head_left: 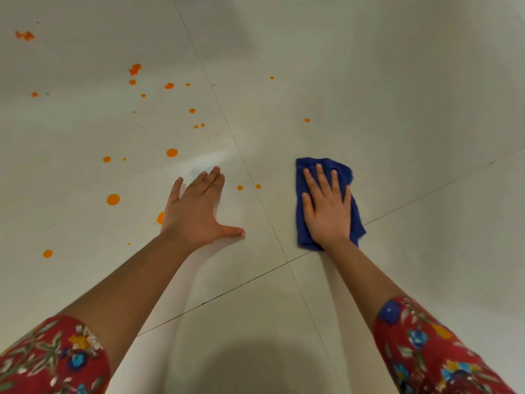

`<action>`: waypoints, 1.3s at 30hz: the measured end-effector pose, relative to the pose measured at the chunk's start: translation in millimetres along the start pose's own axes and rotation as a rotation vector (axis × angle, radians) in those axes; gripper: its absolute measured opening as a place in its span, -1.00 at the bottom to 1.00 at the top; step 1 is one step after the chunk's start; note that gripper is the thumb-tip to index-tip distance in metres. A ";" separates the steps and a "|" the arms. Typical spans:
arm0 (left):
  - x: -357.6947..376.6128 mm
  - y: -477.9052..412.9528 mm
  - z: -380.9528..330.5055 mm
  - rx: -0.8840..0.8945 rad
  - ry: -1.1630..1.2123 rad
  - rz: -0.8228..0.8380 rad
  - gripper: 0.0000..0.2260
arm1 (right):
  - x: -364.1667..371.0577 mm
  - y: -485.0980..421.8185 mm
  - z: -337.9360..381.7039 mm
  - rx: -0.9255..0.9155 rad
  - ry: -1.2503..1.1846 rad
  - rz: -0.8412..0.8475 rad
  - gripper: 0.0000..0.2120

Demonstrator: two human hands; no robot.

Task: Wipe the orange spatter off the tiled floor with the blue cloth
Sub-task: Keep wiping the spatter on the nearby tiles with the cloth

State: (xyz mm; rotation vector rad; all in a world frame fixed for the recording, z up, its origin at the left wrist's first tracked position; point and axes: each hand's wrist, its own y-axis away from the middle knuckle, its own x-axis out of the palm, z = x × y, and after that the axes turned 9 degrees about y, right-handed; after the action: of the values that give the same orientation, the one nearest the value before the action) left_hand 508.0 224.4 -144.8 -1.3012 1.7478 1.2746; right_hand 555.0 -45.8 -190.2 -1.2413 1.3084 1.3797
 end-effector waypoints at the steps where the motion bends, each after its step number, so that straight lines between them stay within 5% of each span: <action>1: -3.4 -4.0 2.1 0.002 -0.012 -0.015 0.09 | -0.4 -8.7 -6.0 0.065 -0.003 -0.006 -0.46; 6: -30.6 -47.0 16.6 -0.032 -0.006 -0.036 0.08 | -15.7 -115.3 22.2 0.273 -0.090 -0.002 -0.49; 12: -35.7 -65.9 15.3 -0.019 -0.096 0.093 0.10 | -12.8 -82.8 44.6 -0.129 -0.012 -0.033 -0.49; 19: -35.9 -71.8 12.4 -0.011 -0.115 0.089 0.09 | -29.3 -181.9 42.0 0.238 -0.043 -0.038 -0.50; 26: -35.5 -72.4 13.1 -0.013 -0.121 0.078 0.09 | -22.1 -135.8 85.7 -0.167 -0.047 -0.065 -0.50; 32: -33.4 -75.4 12.8 -0.015 -0.127 0.062 0.09 | -39.0 -228.0 83.7 0.185 -0.041 -0.050 -0.50; 39: -38.1 -73.9 10.0 -0.015 -0.132 0.076 0.09 | -37.0 -190.2 167.5 -0.542 0.067 -0.070 -0.50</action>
State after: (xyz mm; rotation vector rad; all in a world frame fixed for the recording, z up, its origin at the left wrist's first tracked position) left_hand 589.5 243.2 -139.9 -1.1415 1.7124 1.3859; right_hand 729.9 141.3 -189.9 -1.6828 0.9465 1.7171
